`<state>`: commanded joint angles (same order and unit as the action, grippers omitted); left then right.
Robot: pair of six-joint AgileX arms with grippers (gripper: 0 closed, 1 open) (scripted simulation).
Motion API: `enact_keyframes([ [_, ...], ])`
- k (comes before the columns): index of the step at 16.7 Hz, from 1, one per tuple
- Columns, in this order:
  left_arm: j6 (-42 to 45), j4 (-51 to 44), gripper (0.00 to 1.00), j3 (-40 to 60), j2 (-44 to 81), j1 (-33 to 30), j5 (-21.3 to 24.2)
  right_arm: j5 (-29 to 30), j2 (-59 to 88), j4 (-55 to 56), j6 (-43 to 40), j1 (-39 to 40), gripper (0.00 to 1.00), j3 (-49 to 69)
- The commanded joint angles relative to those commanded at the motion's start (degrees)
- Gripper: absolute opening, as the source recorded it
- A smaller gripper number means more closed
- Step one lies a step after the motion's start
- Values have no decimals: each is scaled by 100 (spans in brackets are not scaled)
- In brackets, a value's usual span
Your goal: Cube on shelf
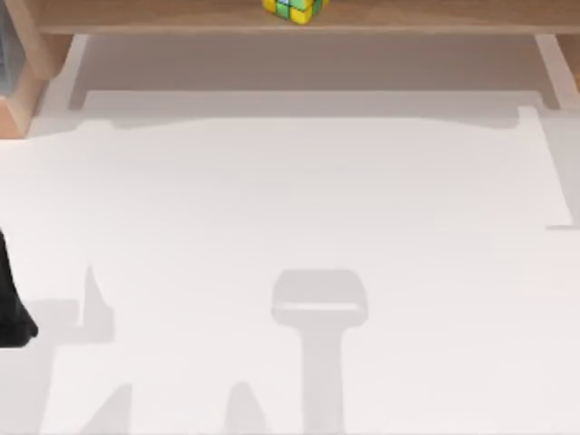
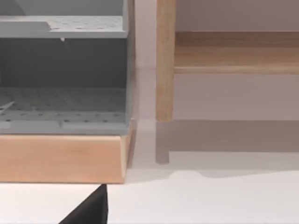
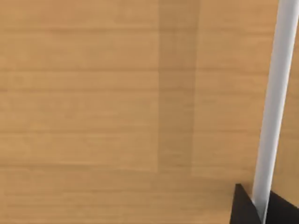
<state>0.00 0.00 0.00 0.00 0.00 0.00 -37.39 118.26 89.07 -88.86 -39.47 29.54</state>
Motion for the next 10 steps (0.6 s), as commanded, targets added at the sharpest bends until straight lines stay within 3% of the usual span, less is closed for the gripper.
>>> enact_keyframes([
  [10, 0, 0, 100, 0, 0, 0, 0, 666, 466, -792, -9, 662, 0, 1243],
])
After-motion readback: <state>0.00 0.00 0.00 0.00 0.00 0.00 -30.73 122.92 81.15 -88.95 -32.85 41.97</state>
